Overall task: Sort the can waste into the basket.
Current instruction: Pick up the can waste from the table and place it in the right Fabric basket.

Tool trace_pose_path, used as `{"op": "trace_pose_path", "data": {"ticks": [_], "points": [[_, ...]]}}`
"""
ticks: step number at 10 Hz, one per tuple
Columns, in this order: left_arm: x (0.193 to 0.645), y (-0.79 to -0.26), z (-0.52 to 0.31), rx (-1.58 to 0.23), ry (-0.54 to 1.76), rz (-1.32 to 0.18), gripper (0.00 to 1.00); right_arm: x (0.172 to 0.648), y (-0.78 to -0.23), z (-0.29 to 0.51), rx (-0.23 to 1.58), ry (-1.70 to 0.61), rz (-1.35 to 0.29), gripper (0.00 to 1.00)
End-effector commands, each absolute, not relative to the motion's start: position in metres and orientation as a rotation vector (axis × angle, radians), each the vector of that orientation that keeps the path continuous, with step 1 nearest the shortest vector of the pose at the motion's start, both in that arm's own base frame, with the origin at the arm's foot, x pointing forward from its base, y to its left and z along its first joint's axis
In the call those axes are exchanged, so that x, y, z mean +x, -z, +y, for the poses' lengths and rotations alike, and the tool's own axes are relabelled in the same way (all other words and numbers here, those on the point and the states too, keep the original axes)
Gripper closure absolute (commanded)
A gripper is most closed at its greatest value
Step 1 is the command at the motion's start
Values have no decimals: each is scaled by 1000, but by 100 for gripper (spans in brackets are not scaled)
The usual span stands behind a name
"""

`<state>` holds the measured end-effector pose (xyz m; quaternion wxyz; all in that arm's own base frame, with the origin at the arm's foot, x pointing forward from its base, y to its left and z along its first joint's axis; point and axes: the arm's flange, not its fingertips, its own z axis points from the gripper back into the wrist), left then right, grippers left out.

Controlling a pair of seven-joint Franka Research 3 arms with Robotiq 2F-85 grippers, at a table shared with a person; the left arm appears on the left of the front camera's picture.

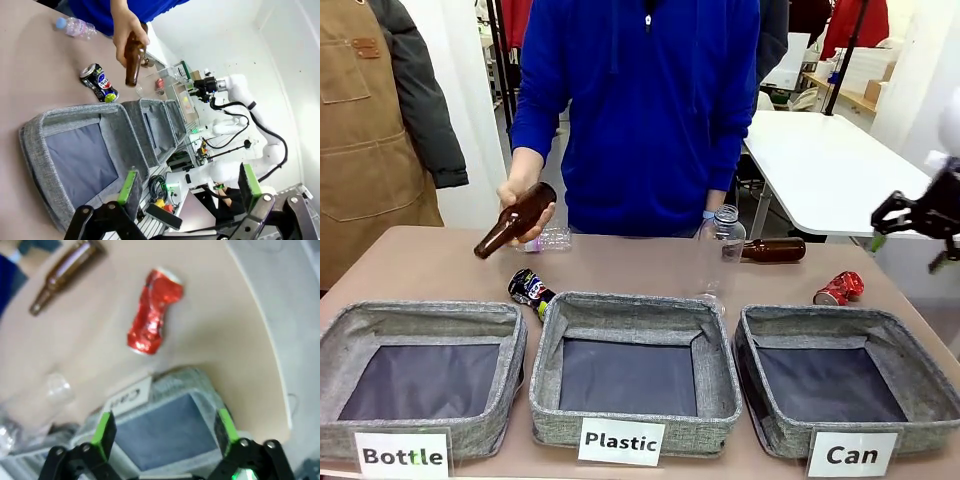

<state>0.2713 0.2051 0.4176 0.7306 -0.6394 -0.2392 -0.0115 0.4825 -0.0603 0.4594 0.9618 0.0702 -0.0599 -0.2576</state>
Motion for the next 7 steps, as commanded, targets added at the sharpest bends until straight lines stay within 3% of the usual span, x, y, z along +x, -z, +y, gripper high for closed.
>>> {"op": "trace_pose_path", "data": {"ticks": [1,3,5,7], "points": [[269,-419,207,-1411,49,-535,0,523,-459,-57,131,556,-48,0],[269,-419,207,-1411,49,-535,0,542,-453,-66,127,493,-42,0],[269,-419,207,-1411,49,-535,0,546,-459,-78,92,269,-6,0],[269,-419,207,-1411,49,-535,0,545,-454,-88,-120,-349,-76,0]]}}
